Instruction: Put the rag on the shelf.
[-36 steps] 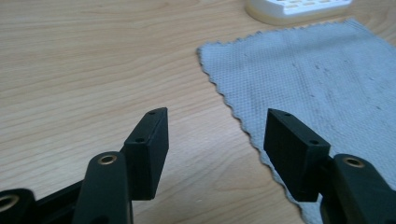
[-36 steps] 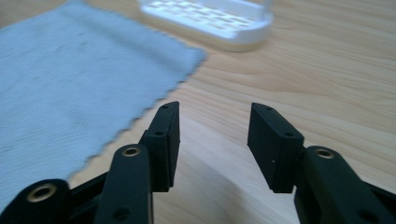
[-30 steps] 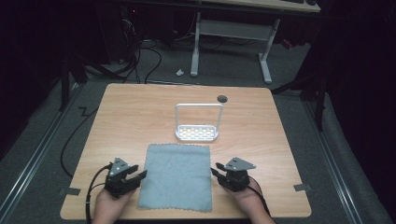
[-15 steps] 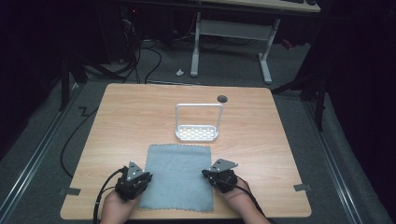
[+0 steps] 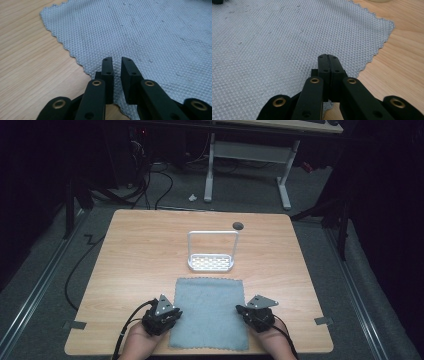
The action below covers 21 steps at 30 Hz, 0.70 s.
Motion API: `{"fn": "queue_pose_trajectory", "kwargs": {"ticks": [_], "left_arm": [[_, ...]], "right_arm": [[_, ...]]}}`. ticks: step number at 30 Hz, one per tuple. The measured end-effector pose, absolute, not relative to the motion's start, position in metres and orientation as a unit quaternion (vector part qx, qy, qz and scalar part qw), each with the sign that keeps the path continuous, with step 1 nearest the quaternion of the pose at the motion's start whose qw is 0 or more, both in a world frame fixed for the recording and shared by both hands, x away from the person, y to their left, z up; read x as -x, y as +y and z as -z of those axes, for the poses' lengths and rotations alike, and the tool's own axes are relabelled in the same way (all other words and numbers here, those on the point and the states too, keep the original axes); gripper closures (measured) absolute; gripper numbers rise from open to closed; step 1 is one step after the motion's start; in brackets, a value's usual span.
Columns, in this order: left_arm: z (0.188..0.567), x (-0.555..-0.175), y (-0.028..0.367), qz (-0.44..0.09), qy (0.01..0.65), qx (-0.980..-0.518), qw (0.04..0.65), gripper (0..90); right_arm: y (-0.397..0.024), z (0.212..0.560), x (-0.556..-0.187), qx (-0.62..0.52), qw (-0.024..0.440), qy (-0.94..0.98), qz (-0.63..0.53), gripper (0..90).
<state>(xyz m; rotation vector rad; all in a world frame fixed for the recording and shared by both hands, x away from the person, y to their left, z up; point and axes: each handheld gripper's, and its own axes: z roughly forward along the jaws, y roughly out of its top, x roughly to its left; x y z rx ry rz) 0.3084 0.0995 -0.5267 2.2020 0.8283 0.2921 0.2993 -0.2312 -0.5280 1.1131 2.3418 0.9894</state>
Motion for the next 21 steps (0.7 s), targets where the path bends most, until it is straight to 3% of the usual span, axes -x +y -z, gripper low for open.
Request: {"fn": "queue_pose_trajectory", "kwargs": {"ticks": [9, 11, 17, 21], "left_arm": [[0.521, -0.294, 0.096, -0.084, 0.301, -0.88, 0.356, 76.5], [0.522, -0.303, 0.1, -0.1, 0.321, -0.868, 0.366, 68.1], [0.523, -0.332, 0.112, -0.128, 0.376, -0.82, 0.411, 58.1], [0.526, -0.362, 0.107, -0.136, 0.406, -0.807, 0.406, 59.6]], "right_arm": [[-0.241, 0.525, -0.28, -0.391, 0.152, 0.837, -0.352, 84.3], [-0.241, 0.523, -0.28, -0.389, 0.163, 0.832, -0.36, 82.0], [-0.245, 0.518, -0.285, -0.405, 0.177, 0.813, -0.38, 75.3], [-0.248, 0.52, -0.288, -0.406, 0.181, 0.811, -0.38, 72.8]]}}
